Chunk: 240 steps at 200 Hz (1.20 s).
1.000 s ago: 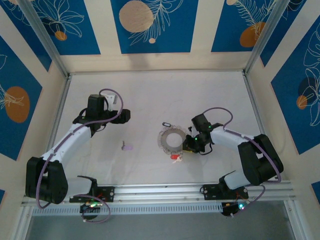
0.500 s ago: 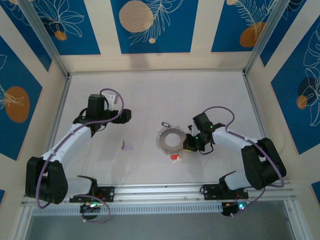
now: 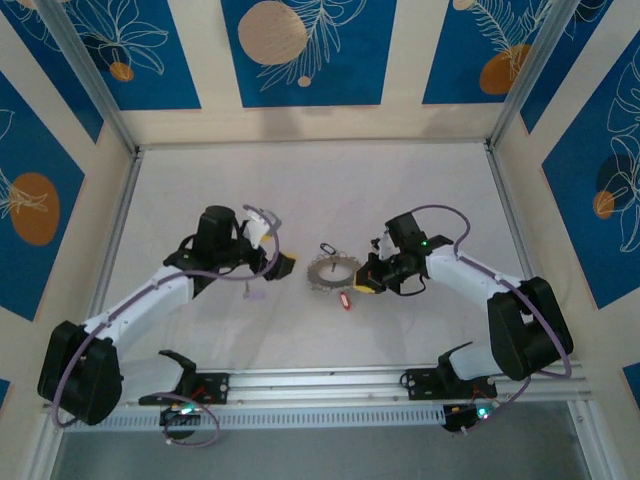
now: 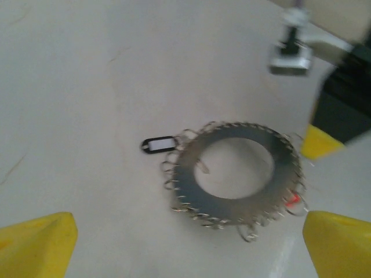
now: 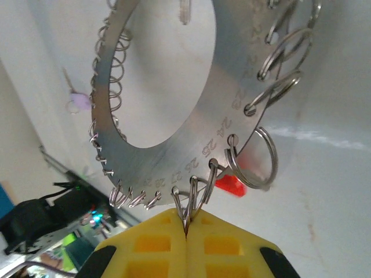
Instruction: Put the keys on the keyring
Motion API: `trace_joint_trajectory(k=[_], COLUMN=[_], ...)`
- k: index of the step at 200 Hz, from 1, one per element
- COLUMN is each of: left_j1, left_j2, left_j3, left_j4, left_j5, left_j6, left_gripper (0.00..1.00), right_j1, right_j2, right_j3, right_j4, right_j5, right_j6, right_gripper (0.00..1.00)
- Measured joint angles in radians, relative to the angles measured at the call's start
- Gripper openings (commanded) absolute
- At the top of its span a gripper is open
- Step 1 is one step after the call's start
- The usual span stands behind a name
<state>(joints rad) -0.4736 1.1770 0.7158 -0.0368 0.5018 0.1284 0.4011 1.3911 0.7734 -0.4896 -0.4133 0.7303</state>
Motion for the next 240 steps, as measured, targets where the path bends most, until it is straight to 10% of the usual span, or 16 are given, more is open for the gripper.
trace_joint_trajectory(k=[104,240], left_j1=[-0.264,-0.309], left_j2=[0.091,0.240], left_j3=[0.008,0.050], left_j4=[-0.001,0.130], left_j5=[-0.039,-0.206], left_j6=[0.610,0.675], left_gripper=[0.86,0.51], right_j1=[-0.012,0.022], right_j2=[-0.009,0.002], right_j3=[0.045,0.145], right_j4=[0.026,-0.009], right_j5=[-0.093,-0.106], right_j6=[0.061,-0.215], right_gripper=[0.00,0.00])
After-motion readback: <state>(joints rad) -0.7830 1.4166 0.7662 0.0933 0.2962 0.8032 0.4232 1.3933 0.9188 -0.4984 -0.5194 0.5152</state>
